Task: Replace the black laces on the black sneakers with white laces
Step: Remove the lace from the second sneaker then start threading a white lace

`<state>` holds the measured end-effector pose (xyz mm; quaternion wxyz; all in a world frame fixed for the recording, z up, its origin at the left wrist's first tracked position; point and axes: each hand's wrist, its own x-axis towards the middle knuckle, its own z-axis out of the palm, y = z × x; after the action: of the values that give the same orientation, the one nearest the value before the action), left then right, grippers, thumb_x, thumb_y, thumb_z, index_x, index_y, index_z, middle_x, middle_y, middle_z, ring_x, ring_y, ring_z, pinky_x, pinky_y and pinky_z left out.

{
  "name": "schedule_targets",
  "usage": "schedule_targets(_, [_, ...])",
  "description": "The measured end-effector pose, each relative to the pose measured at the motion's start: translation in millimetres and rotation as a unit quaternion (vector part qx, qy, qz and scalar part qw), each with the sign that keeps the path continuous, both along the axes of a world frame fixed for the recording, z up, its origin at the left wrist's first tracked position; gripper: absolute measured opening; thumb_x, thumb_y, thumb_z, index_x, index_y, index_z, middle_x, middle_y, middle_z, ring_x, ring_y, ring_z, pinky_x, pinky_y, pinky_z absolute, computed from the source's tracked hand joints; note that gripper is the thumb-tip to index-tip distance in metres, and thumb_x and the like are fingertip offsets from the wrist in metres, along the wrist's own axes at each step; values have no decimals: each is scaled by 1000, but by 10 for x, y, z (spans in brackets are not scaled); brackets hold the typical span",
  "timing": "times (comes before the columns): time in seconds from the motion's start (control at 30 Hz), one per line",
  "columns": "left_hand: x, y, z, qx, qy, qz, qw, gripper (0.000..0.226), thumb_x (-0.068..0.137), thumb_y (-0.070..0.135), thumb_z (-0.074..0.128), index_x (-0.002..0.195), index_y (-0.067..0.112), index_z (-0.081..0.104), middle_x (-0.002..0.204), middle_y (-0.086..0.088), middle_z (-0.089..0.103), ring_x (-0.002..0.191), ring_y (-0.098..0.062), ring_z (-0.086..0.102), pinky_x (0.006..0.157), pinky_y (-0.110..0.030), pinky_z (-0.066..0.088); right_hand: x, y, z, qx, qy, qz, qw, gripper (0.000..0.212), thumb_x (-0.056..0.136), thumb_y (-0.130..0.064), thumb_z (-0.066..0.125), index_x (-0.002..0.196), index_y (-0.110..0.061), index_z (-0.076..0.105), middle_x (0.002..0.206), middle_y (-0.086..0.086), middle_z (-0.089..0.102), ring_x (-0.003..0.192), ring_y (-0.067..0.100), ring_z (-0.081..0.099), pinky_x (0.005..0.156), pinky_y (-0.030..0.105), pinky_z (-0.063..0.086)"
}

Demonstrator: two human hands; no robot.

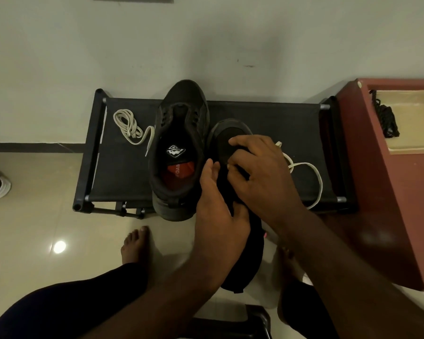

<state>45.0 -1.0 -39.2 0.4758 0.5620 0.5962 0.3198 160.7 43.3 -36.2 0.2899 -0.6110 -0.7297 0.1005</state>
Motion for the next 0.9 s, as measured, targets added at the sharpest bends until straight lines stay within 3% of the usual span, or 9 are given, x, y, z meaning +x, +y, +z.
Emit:
schedule_targets(0.1, [-21,1,75,17,-7,-28,999,72,93,20,59,154,14,21,144,10,43,124,23,34,97,4,26,-100,11,86,17,53,38,998,9,88,-15,67,92,-13,75,111,2,69,111,23,58,89,51,48])
schedule_targets(0.17, [-6,36,155,2,110,-68,992,47,101,39,41,139,10,40,128,-5,53,123,-2,45,104,-10,31,-292,-27,219,15,115,69,991,9,90,-15,67,96,-13,74,105,0,70,110,21,59,93,50,47])
schedule_targets(0.23, [20,5,221,-6,315,-54,947,36,109,23,25,126,-1,46,114,-17,57,114,-21,55,105,-28,42,-479,-77,361,22,173,90,981,10,91,-13,68,99,-12,73,100,0,71,108,17,60,96,47,48])
schedule_targets(0.27, [47,-5,222,-6,322,-47,946,32,108,6,21,127,-7,44,115,-24,58,115,-28,57,105,-35,46,-511,-89,397,34,189,94,977,11,91,-13,68,100,-11,74,100,0,71,107,16,60,97,44,48])
schedule_targets(0.33, [-26,-86,168,38,80,-38,995,42,107,14,15,134,-6,40,130,-21,54,127,-29,50,111,-46,36,-413,-69,417,39,199,64,977,18,92,-18,66,106,-10,74,105,0,72,108,13,60,100,39,47])
schedule_targets(0.43, [36,13,84,74,3,-33,997,41,99,14,52,139,18,45,137,10,54,132,-1,45,109,-26,40,-10,-5,364,-35,160,-88,983,21,97,-22,60,114,-16,71,110,-9,67,106,6,58,99,32,47])
schedule_targets(0.57, [62,117,103,98,4,26,995,20,102,18,50,115,29,58,118,17,59,116,11,50,96,-5,37,303,-107,326,-221,163,-186,943,26,89,-17,64,111,-31,59,107,-12,63,89,-1,59,70,7,44])
schedule_targets(0.73, [7,241,218,70,-22,44,996,22,104,18,44,105,27,65,87,24,62,90,19,58,75,0,41,176,-253,274,-298,141,-101,939,69,81,-29,71,144,-28,42,136,-9,46,122,7,45,92,20,43])
schedule_targets(0.9, [-10,287,288,72,-34,37,996,25,103,19,44,110,20,68,100,12,71,103,5,64,92,-14,49,103,-186,153,-256,105,-105,955,65,80,-33,72,140,-20,49,136,-3,44,127,18,42,104,47,44])
